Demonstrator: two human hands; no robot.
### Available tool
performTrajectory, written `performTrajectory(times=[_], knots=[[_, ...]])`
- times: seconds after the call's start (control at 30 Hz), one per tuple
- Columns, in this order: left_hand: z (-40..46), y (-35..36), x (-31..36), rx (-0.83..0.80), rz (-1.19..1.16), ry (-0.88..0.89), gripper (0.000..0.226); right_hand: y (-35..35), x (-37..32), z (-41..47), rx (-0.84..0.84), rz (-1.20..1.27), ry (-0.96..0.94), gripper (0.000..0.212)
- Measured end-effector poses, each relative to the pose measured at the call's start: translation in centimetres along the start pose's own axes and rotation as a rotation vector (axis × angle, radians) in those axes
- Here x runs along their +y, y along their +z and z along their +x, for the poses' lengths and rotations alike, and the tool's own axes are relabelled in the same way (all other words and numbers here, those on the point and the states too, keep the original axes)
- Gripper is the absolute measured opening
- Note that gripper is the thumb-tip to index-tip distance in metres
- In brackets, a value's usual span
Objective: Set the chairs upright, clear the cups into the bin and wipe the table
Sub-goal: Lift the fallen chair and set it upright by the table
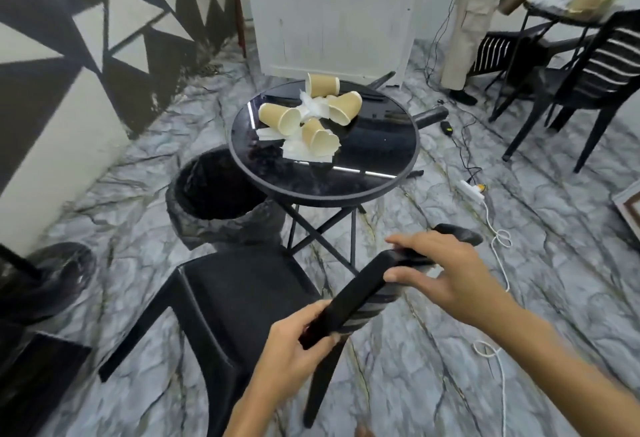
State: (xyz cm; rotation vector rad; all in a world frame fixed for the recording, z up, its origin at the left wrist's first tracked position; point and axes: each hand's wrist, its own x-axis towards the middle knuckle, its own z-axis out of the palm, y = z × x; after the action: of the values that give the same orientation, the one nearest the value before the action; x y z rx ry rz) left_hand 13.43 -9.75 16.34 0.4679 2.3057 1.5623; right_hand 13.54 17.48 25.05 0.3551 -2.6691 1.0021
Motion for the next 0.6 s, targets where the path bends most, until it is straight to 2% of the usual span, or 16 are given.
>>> performTrajectory(times=[0.1, 0.23, 0.33, 0.43, 0.6], knots=[[-4.3, -2.8, 0.0, 0.019, -0.009, -0.041, 0.042, 1.1, -4.5, -1.3, -0.035, 0.041, 0.026, 0.036], [-9.3, -6.3, 2.4, 0.058, -0.040, -0.064, 0.029, 4.0, -11.0, -1.6, -0.243, 0.009, -0.062, 0.043], [-12.9, -8.7, 4.2, 0.155, -0.035, -0.052, 0.040, 5.7, -14.8, -2.4, -0.407, -0.010, -0.133, 0.042], [-16.4, -10.6, 5.5, 0.158, 0.048, -0.047, 0.046, 6.2, -17.0, -3.7, -0.509, 0.037, -0.169, 0.046], [-21.9, -13.7, 5.4, 0.250, 0.229, -0.138, 0.061, 5.4, -15.7, -5.2, -0.461, 0.022, -0.106, 0.061]])
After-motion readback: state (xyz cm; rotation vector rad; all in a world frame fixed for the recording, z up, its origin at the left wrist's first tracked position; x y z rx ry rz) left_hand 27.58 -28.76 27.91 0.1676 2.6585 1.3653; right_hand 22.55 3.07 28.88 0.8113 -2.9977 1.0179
